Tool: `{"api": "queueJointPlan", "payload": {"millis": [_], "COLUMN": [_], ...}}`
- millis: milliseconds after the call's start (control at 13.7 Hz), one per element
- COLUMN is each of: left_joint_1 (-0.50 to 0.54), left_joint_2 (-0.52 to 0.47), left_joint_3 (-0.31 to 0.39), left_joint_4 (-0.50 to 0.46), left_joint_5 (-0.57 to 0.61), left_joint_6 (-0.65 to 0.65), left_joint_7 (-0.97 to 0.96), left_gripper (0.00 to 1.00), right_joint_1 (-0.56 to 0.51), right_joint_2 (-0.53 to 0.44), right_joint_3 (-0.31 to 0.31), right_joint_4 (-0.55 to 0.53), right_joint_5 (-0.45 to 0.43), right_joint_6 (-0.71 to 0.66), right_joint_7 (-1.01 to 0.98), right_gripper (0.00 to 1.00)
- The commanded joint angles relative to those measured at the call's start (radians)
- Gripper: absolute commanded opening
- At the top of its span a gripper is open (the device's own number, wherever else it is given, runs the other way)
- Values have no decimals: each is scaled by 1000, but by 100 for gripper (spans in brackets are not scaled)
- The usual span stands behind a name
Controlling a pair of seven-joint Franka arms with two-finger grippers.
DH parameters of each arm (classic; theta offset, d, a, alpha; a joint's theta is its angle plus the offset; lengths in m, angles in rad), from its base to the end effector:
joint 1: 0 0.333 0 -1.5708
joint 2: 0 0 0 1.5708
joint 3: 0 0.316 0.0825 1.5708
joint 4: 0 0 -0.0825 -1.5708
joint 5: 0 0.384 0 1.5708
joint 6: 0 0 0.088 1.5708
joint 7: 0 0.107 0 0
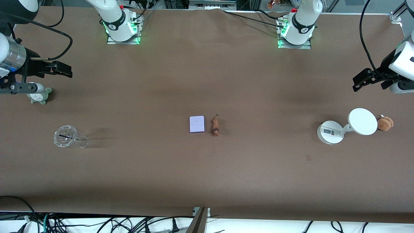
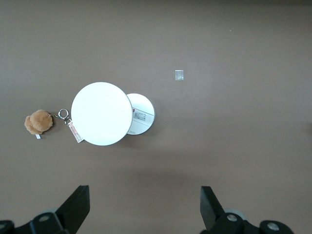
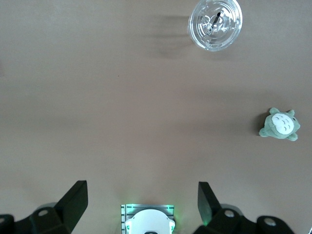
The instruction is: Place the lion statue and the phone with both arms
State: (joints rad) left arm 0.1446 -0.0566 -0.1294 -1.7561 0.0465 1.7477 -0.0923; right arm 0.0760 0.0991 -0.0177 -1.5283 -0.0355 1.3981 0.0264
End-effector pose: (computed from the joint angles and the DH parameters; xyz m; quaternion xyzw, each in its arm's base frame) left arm 0.5490 0.0108 0.5829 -0.9981 -0.0502 -0.0248 0.0257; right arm 0.5621 0.0290 0.5758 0.9932 0.0148 -0.1135 0.0234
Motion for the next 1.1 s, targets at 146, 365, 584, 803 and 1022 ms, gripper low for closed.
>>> {"api": "queueJointPlan", "payload": {"millis": [146,365,584,803,1022], "left_joint_1": [-7,-22,-30,-97,-229], "left_joint_2": [61,98,141,187,266], "left_joint_3": [-6,-15,-22,-29,-29], "left_joint_4": [35,49,63,95,157], "left_joint_5": [18,18,-13,-106,-129], "left_joint_6": [-19,-27,-27,-50,-50], "left_joint_7": [-17,16,16,-33,-266], "left_gripper": [100,100,100,100,100], "right_joint_1": [-9,-7,-7,-7,-4], "right_joint_2": [24,24,24,24,24], "right_joint_3": [1,1,1,1,1], "right_joint_4": [37,37,37,37,37], "right_joint_5": [6,8,11,16,16], "right_joint_6": [-11,-11,-11,-11,-8], "right_joint_7": [-16,-16,-14,-10,-8], "right_gripper": [100,100,100,100,100]}}
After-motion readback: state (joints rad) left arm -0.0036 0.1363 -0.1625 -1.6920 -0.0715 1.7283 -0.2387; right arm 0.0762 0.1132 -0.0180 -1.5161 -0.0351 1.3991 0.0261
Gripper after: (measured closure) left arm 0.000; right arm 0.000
